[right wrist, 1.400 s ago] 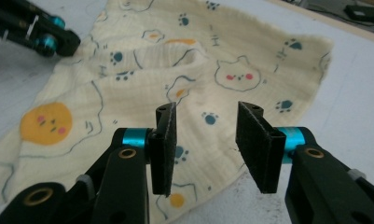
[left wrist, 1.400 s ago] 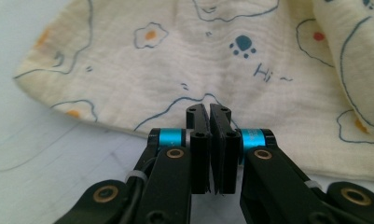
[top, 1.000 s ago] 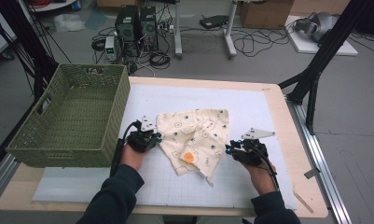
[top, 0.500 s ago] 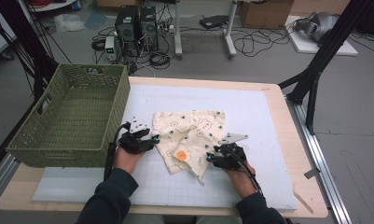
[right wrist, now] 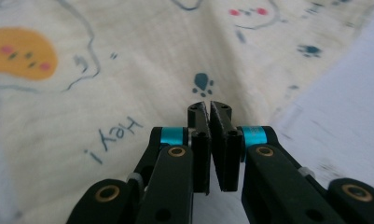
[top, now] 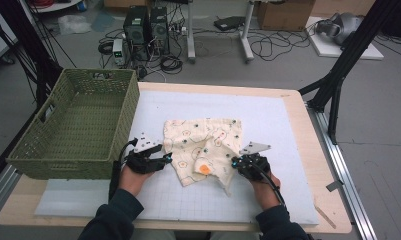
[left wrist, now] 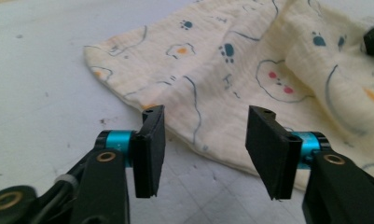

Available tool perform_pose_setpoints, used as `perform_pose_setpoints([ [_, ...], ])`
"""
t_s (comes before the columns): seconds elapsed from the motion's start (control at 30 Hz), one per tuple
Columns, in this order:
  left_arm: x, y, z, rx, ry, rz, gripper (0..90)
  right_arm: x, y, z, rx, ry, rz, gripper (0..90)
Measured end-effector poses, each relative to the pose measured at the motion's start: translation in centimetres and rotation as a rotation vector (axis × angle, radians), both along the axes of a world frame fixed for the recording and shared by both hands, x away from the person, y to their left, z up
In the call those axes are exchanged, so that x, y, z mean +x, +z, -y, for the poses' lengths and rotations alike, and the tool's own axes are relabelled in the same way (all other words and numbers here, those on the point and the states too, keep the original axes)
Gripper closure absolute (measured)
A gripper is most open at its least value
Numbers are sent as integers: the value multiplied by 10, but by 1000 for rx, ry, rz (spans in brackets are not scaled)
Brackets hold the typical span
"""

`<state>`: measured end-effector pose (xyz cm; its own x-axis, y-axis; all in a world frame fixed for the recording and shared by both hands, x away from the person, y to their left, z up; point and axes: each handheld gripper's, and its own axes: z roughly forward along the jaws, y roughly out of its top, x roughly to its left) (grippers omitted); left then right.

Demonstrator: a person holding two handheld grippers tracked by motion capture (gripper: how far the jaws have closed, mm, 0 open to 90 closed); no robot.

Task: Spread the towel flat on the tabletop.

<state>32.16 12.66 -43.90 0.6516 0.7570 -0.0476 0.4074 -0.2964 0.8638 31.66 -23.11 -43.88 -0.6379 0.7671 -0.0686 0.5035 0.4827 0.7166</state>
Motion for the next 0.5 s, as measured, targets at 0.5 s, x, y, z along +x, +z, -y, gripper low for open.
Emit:
perform_pose_setpoints([
  [0.5, -18, -7, 36, 36, -215, -51, 488, -5, 12, 40, 32, -107, 94, 694],
])
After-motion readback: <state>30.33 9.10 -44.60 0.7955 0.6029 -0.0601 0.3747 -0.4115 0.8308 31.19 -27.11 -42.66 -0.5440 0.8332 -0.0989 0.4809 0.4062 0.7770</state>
